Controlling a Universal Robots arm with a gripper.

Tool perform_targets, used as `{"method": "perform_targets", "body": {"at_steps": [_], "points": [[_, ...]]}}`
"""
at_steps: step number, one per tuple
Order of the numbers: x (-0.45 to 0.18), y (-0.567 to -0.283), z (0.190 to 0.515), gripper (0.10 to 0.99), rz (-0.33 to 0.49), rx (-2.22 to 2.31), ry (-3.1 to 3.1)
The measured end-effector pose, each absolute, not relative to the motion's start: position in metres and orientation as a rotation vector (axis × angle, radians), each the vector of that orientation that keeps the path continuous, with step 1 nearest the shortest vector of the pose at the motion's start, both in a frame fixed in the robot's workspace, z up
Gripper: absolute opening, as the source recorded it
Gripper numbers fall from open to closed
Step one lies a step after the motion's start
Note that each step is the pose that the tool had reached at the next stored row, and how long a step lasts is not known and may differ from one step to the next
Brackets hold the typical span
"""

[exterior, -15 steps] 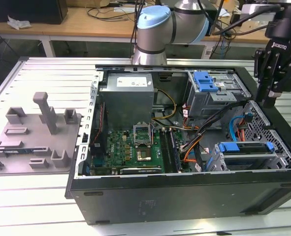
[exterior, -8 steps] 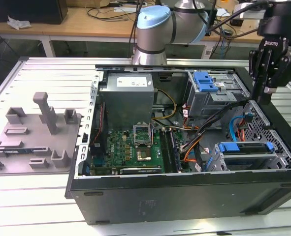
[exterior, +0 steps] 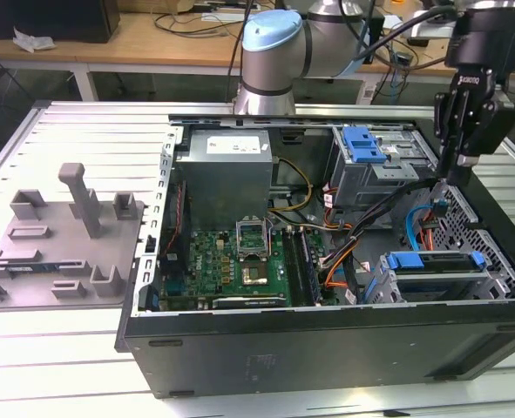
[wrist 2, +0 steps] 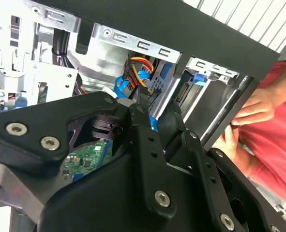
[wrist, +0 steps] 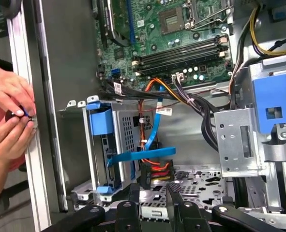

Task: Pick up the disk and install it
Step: 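Insert the first disk wire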

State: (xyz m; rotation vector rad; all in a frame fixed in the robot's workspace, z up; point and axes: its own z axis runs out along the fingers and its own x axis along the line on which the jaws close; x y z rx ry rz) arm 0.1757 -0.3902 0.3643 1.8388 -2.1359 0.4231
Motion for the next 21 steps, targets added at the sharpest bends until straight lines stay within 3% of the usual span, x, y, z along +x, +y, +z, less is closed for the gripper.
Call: {"method": "perform_targets", "body": {"at_steps": [21], "points": [[0.170,-0.392,0.344,0.353,0.480,1.804,-2.103]]}}
